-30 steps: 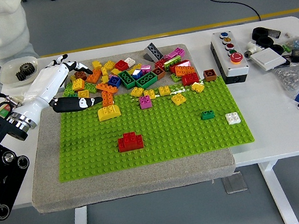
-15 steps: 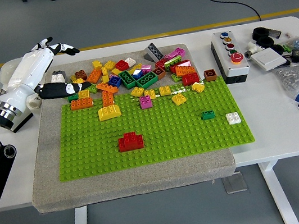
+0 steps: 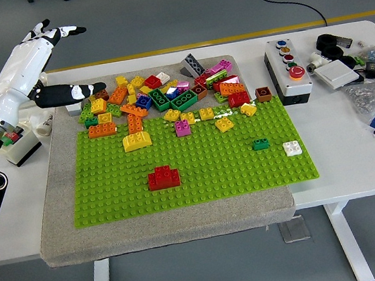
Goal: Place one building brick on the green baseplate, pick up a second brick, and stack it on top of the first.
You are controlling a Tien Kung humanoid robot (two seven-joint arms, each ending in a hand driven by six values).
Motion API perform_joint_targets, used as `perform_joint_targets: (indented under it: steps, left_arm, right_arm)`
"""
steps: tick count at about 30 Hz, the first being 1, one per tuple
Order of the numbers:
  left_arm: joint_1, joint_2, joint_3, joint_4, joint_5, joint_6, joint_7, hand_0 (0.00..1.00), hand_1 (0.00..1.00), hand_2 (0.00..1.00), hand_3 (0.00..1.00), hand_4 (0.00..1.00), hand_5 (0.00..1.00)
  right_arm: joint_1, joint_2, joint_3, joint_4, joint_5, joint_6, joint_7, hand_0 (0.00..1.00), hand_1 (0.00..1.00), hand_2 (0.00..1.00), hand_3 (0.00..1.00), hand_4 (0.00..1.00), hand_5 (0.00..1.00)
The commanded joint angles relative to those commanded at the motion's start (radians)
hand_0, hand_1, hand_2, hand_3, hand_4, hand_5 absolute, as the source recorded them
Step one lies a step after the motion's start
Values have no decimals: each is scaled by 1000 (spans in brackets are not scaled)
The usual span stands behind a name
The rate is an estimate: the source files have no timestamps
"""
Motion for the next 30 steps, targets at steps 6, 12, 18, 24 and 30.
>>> perform_joint_targets:
  steps: [6,12,18,24,30]
  left_arm:
    - [11,-2,-23,-26,-24,-6,11,998,903,896,902,998,525]
    - [24,-3,-48,-55,-41,-11,22,998,907,903,904,998,558]
    - [32,-4,-56,-82,-56,-13,30,998,910,906,909,998,567]
    - [40,-4,-74,-103,-67,-13,37,998,913,907,914,998,569]
    - [45,-5,-80,-113,-73,-8,42,998,914,904,913,998,573]
  right_arm:
    - [1,2,-2,0,-6,-3,-2,747,658,727,616,852,353]
    - [3,2,-3,0,-12,-9,-3,747,658,727,617,851,356]
    - [5,7,-7,0,-20,-14,-5,746,658,727,615,850,361]
    - [14,7,-28,0,-16,-28,0,745,658,726,616,850,357]
    - [15,8,-33,0,-21,-32,-2,744,658,726,617,849,359]
